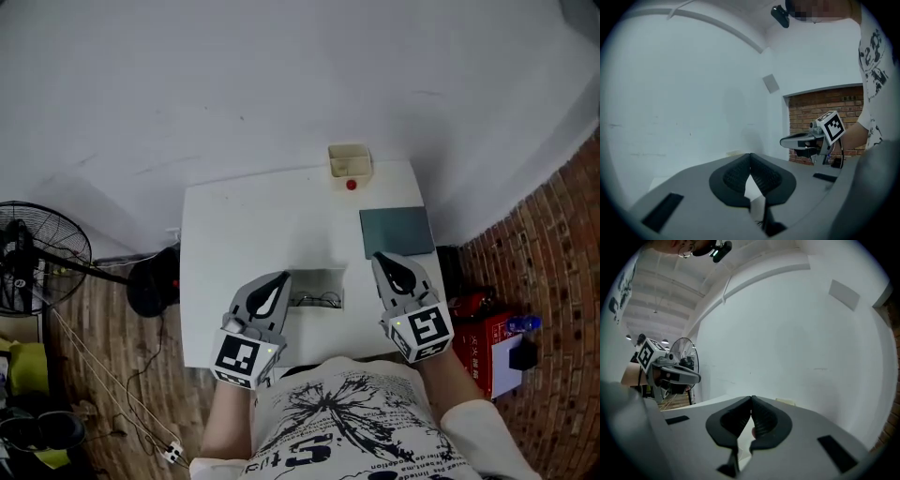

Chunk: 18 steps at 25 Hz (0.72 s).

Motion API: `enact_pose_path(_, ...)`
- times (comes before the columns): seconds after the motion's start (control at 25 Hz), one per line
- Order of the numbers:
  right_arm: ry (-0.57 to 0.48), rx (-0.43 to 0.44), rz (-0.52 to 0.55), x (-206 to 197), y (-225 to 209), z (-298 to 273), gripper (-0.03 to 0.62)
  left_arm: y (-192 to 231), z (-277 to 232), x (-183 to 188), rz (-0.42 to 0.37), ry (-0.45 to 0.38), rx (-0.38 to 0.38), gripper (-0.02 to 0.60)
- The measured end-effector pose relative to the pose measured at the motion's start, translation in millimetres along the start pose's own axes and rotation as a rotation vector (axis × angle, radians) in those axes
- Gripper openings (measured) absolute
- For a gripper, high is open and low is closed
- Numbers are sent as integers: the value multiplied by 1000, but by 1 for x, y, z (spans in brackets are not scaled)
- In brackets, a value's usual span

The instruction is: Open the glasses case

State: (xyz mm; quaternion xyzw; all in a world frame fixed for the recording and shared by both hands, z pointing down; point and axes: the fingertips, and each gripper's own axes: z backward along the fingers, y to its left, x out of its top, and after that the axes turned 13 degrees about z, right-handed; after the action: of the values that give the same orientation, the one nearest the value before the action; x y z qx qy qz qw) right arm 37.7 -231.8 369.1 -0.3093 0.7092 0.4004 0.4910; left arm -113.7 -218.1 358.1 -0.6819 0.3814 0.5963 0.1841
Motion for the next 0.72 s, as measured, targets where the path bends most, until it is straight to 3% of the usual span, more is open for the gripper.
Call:
enact_pose_path(0.32, -68, -23, 13, 14, -7, 18, 14, -13, 15, 20, -11, -63, -42, 14)
enact_pose_path(0.72, -55, -13, 23, 13, 2, 27, 12, -20, 17, 19, -18, -63, -51, 14)
